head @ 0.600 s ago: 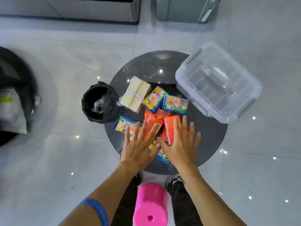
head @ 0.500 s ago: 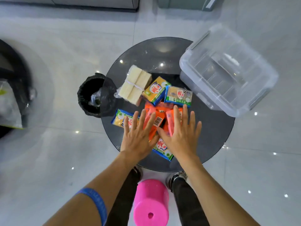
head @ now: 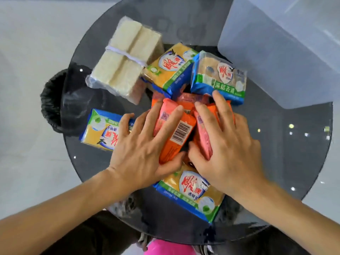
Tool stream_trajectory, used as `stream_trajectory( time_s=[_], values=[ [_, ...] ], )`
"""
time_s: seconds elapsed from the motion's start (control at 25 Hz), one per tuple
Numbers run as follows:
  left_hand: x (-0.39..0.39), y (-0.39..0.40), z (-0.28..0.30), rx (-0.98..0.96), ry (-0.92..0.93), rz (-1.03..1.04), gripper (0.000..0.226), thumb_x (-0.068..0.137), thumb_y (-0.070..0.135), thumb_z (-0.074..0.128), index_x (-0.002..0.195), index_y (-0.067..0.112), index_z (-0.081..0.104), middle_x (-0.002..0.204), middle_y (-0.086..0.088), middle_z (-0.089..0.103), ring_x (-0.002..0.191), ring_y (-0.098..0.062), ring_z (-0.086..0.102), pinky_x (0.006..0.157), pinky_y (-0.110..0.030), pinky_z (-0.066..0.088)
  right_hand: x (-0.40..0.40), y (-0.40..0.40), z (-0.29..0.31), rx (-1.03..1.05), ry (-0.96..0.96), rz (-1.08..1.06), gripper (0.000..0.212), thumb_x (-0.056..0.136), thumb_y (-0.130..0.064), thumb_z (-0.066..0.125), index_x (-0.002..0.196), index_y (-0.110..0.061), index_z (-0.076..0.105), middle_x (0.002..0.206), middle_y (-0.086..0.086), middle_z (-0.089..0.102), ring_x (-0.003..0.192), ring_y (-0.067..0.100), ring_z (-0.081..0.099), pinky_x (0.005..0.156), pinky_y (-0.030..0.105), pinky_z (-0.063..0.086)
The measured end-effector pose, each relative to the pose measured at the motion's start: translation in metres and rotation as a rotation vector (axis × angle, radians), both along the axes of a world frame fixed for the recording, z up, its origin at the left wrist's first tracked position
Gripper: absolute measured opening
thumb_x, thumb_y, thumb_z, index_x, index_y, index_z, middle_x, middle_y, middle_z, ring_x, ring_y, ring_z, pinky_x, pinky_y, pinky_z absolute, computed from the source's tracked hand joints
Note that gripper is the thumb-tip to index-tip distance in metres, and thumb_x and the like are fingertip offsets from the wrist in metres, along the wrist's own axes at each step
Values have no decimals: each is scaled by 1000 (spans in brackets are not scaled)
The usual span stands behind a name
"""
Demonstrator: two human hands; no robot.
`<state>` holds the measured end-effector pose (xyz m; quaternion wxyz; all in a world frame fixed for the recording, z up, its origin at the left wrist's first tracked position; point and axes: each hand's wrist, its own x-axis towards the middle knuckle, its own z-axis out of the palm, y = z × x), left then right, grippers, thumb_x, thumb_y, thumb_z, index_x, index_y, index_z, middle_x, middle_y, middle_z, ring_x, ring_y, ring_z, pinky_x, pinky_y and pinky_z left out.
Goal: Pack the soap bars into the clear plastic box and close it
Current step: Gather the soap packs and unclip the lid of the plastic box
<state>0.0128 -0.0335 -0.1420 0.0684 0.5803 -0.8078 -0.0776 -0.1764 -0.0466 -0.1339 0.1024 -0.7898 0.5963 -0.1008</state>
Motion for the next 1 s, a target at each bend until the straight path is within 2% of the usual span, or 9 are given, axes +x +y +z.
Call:
stream_trajectory(
  time_s=[0.16,0.32,0.4,0.48,0.56,0.68,0.88,0.96,1.0],
  values=[
    [3,0,-8,-83,2,5,82,85,67,42,152,25,23,147,-20,42,111,-39,57,95,-58,35,0,-4,-2,-25,1,38,73,75,-44,55,141,-28,32,153,6,30,112,38,46,61,47,47],
    [3,3,-12,-138,-3,9,82,85,70,38,153,29,17,146,-15,43,107,-35,58,97,-52,35,-2,-5,-7,-121,12,28,72,72,-49,50,139,-31,32,144,1,37,103,35,49,60,39,35],
    [3,5,-11,-142,-6,13,83,84,72,35,153,33,10,147,-11,42,109,-32,57,98,-50,34,-3,-4,-7,-145,13,9,72,70,-53,45,138,-34,29,145,0,35,106,36,48,64,41,34],
    [5,6,-10,-152,-13,13,82,85,73,32,152,37,3,147,-9,41,112,-29,56,99,-50,34,-2,-4,-7,-131,8,0,74,70,-54,44,139,-37,25,149,-2,31,113,37,46,70,45,40],
    [5,3,-14,-136,-30,1,81,84,74,28,151,40,-2,149,-9,37,115,-29,54,99,-51,33,0,-8,-9,-84,13,-4,75,70,-54,45,140,-39,23,151,-4,27,118,37,44,78,49,43],
    [4,5,-12,-120,-64,4,81,83,76,22,148,43,-11,155,-11,29,124,-31,49,102,-53,30,-3,-6,-8,-55,-1,-1,76,69,-56,46,139,-43,20,153,-7,24,119,36,44,82,49,42],
    [5,6,0,24,-30,-29,80,81,81,22,136,56,-30,160,-8,18,135,-30,38,109,-52,25,-4,-3,-3,19,-57,-28,72,77,-59,37,144,-42,20,157,-11,22,122,32,47,89,48,43],
    [4,6,8,30,-88,-21,82,77,86,19,142,55,-20,158,-5,25,136,-27,37,109,-49,27,-6,-1,1,7,-29,-52,70,81,-67,31,144,-37,25,156,-8,26,123,31,46,90,49,44],
    [1,5,15,-30,-128,9,84,75,87,17,148,49,-1,153,-4,36,134,-26,39,106,-48,29,-10,-1,7,-53,-17,-73,69,82,-69,29,142,-35,32,152,-6,34,122,29,48,88,47,45]
  ],
)
